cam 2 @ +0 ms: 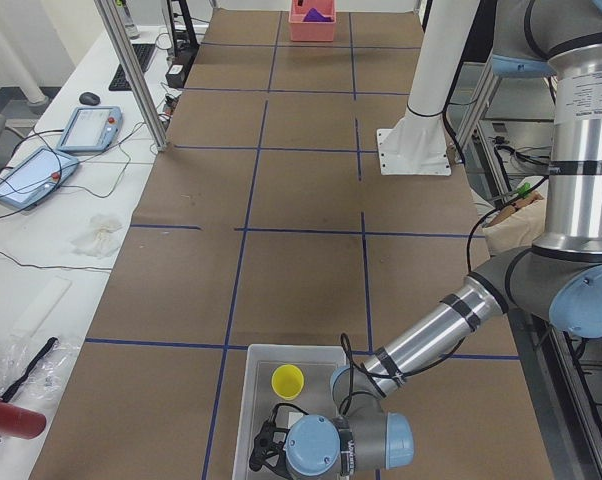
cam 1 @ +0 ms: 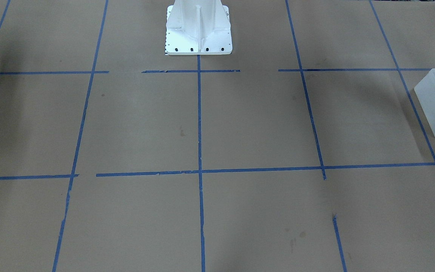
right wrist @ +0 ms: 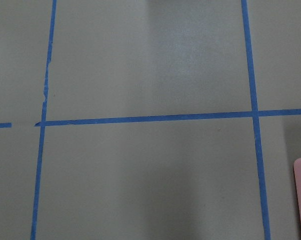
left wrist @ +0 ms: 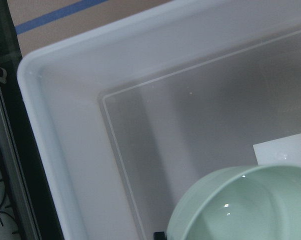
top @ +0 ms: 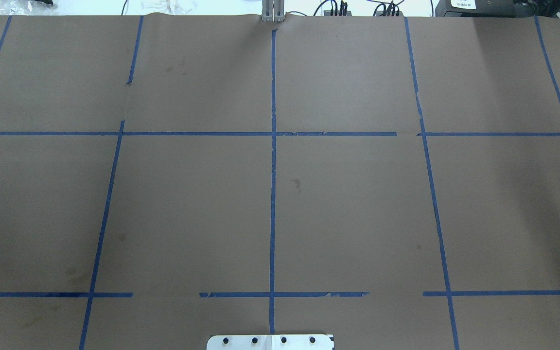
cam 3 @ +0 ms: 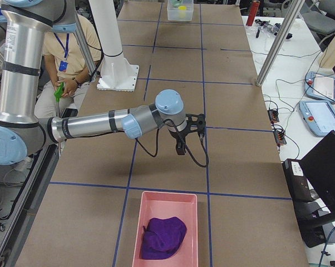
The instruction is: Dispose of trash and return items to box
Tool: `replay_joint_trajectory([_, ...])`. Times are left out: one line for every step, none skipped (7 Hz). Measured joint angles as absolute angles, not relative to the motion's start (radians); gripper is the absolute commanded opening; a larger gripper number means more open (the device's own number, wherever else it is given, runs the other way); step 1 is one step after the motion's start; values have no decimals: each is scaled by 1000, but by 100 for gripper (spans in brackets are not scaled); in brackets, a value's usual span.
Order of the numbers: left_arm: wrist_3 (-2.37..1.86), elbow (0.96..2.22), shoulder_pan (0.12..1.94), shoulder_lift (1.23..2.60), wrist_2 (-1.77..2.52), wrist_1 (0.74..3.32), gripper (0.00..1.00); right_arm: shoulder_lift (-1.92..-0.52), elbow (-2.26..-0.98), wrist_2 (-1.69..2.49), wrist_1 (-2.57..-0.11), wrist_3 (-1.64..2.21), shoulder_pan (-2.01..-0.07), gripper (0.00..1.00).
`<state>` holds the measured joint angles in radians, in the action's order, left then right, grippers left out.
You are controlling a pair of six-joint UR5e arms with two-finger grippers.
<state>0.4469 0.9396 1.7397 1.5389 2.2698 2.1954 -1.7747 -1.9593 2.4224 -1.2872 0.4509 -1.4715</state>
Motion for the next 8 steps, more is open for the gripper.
replay_joint_trajectory([418, 978, 1740, 1536, 2271, 2192, 99, -1775, -1961, 2420, -1287, 451, -1470, 100])
replay_joint_trajectory([358, 1068, 1740, 1524, 2276, 2166, 99, -1775, -1966, 2418, -1288, 452, -1470, 100])
replay_joint_trajectory([291, 1193, 1740, 1509, 2298, 2103, 99, -1776, -1977, 2415, -1288, 453, -1472, 100])
replay_joint_trajectory([219, 1329, 1735, 1503, 2330, 2019, 99, -1779, -1990, 2414, -1288, 454, -1477, 100])
replay_joint_trajectory([129, 1482, 1707, 1503, 2351, 1920, 99, -1782, -2001, 2412, -1289, 454, -1476, 100])
replay_joint_trajectory([19, 1657, 1651, 1505, 2359, 1803, 99, -1783, -2008, 2406, -1291, 454, -1465, 100])
replay_joint_trajectory([-93, 1816, 1584, 1508, 2361, 1698, 99, -1782, -2014, 2380, -1307, 454, -1447, 100])
replay_joint_trajectory([-209, 1937, 1512, 1509, 2361, 1636, 99, -1780, -2023, 2345, -1337, 454, -1430, 100])
